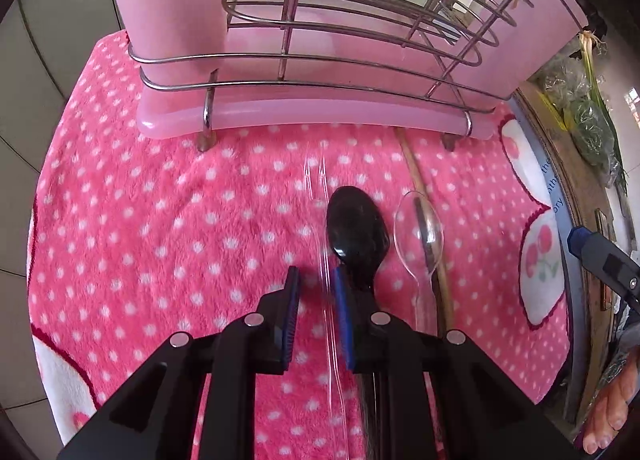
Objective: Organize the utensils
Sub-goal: 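Grasp the clear plastic fork with the left tool while the right tool moves to the clear spoon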
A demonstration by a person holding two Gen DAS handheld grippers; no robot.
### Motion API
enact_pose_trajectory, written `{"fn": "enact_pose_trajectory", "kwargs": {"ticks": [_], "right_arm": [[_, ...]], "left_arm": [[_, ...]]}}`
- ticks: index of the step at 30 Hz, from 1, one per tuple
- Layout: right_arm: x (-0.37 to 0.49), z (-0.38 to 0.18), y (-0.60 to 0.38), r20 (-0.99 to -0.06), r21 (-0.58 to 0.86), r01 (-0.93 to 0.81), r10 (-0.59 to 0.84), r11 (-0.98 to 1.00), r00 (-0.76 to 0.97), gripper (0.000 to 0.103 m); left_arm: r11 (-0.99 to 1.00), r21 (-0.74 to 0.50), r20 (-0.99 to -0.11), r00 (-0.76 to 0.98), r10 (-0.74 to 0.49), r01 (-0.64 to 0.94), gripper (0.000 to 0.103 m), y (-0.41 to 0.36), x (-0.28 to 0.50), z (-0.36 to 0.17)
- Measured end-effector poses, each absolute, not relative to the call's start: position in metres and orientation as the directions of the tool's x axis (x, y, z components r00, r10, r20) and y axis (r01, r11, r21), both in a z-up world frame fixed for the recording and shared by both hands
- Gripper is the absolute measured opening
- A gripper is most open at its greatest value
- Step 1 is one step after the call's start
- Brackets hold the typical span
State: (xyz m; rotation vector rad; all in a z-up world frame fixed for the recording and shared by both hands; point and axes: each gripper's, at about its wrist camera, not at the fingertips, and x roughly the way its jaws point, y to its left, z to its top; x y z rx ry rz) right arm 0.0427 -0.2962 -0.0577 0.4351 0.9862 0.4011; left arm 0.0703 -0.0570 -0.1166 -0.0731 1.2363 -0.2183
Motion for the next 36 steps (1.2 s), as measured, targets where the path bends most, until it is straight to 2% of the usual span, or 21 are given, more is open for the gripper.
{"fn": "enact_pose_trajectory", "kwargs": {"ticks": [2,4,12,20,27,36], "right_arm": [[0.043,-0.059,-0.296,-0.703,0.528,-0.126,0.516,0.84,0.489,0.028],[0.044,-0.061,-0.294,-0.702,0.535,-0.127,0.523,0.835,0.484,0.028],[0.05,-0.071,-0.288,-0.689,0.597,-0.127,0.587,0.792,0.425,0.028],[0.077,-0.088,-0.261,-0.694,0.641,-0.122,0.641,0.757,0.328,0.028],[0.093,-0.105,-0.252,-0.749,0.596,-0.088,0.592,0.798,0.297,0.028],[0.102,-0.121,-0.25,-0.758,0.6,-0.064,0.592,0.798,0.275,0.028]], "left_arm": [[0.983,-0.132,-0.933,0.32,-0.166,0.125,0.007,-0.064,0.076,-0.117],[0.983,-0.14,-0.932,0.32,-0.171,0.115,0.004,-0.068,0.082,-0.118],[0.983,-0.181,-0.918,0.357,-0.174,0.013,0.004,-0.032,0.072,-0.103],[0.984,-0.178,-0.929,0.329,-0.171,0.01,0.004,-0.002,0.064,-0.107],[0.981,-0.191,-0.948,0.258,-0.19,0.02,0.006,0.008,0.07,-0.122],[0.984,-0.175,-0.966,0.187,-0.178,0.034,0.008,0.003,0.104,-0.124]]}}
